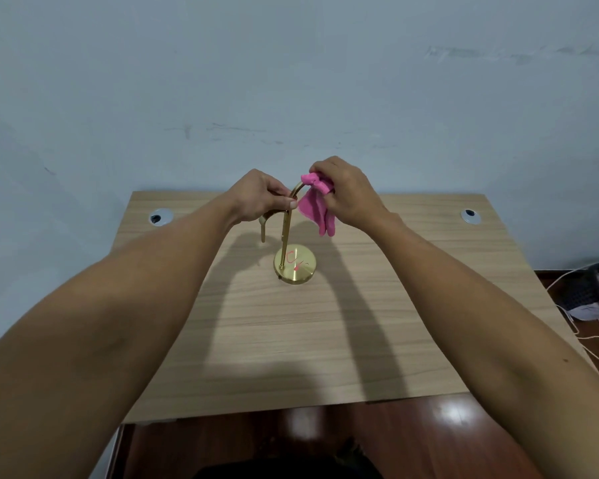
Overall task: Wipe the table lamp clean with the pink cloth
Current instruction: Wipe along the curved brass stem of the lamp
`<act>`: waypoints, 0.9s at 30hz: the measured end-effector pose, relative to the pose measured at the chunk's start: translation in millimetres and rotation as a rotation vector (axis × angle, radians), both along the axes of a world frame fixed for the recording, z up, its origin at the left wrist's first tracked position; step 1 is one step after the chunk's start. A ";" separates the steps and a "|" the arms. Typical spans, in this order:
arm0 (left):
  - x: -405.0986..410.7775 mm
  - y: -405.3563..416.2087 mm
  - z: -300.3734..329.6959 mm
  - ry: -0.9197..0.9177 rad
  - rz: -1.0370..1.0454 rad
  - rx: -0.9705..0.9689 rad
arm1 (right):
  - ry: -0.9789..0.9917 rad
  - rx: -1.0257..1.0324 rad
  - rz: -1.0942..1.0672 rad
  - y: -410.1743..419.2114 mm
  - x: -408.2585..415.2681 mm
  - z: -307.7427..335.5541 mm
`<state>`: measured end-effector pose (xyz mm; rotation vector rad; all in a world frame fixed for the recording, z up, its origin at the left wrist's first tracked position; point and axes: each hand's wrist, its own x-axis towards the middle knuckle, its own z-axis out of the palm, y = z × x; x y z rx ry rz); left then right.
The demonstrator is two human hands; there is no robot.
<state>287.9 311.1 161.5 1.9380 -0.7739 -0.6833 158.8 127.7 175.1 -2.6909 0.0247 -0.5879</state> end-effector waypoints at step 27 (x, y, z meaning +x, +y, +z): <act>1.5 0.4 3.0 -0.024 -0.019 0.043 | -0.125 0.036 -0.149 5.1 -1.7 -16.5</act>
